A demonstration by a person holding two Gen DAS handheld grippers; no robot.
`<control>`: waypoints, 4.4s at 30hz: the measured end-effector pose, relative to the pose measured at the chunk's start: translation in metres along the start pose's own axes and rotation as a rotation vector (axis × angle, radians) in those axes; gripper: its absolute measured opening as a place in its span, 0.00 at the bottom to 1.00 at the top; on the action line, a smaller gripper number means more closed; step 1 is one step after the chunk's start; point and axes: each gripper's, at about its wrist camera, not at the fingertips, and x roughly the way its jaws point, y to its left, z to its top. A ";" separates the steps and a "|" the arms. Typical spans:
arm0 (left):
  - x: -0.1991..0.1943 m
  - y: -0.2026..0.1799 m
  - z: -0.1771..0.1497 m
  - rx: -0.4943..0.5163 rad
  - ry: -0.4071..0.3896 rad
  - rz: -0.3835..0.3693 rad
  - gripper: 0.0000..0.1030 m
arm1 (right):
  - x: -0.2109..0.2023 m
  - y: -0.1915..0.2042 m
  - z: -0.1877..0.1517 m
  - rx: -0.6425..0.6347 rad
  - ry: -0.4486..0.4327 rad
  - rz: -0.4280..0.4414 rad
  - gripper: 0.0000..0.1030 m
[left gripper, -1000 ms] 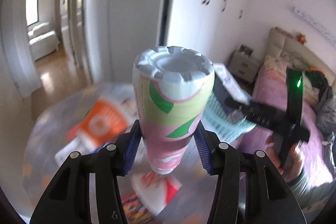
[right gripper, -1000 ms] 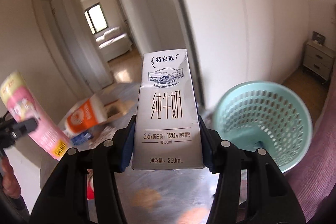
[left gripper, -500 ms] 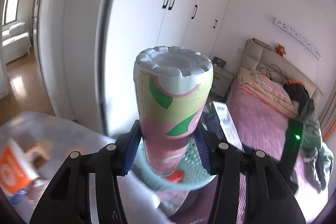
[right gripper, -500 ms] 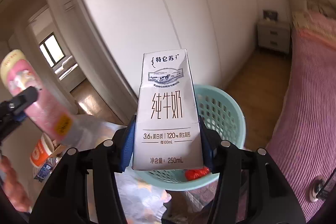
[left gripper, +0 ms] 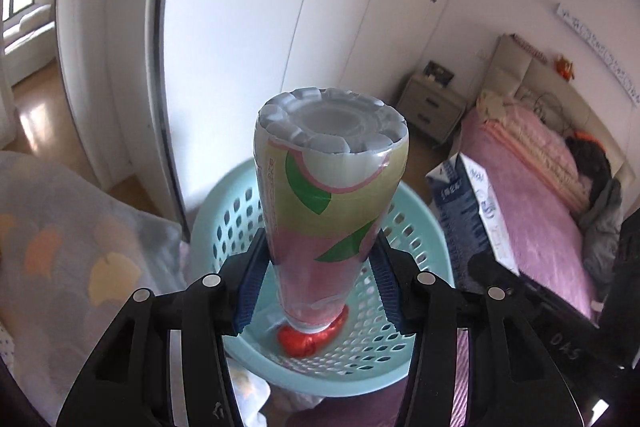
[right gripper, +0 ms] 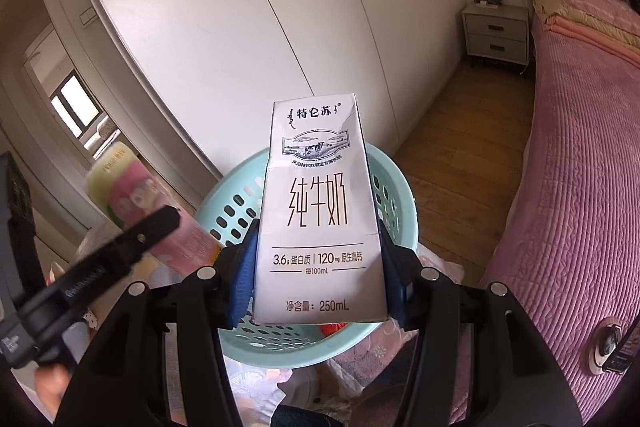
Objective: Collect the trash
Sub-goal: 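Carry pink bottle and milk carton over the basket and release both, then grasp the snack card box with left gripper while right gripper grasps the red-white cup, then carry card box and red-white cup to the basket and release both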
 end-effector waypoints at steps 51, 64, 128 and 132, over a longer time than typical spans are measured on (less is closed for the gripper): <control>-0.323 0.149 -0.149 -0.279 -0.342 0.341 0.82 | -0.061 0.221 -0.098 -0.446 0.013 0.395 0.65; -0.285 0.189 -0.218 -0.404 -0.138 0.372 0.82 | -0.045 0.284 -0.180 -0.589 0.172 0.502 0.64; -0.255 0.147 -0.133 -0.151 -0.207 0.324 0.59 | -0.035 0.258 -0.140 -0.498 0.063 0.206 0.71; -0.231 0.119 -0.104 -0.077 -0.200 0.267 0.59 | -0.034 0.224 -0.108 -0.427 0.021 0.150 0.71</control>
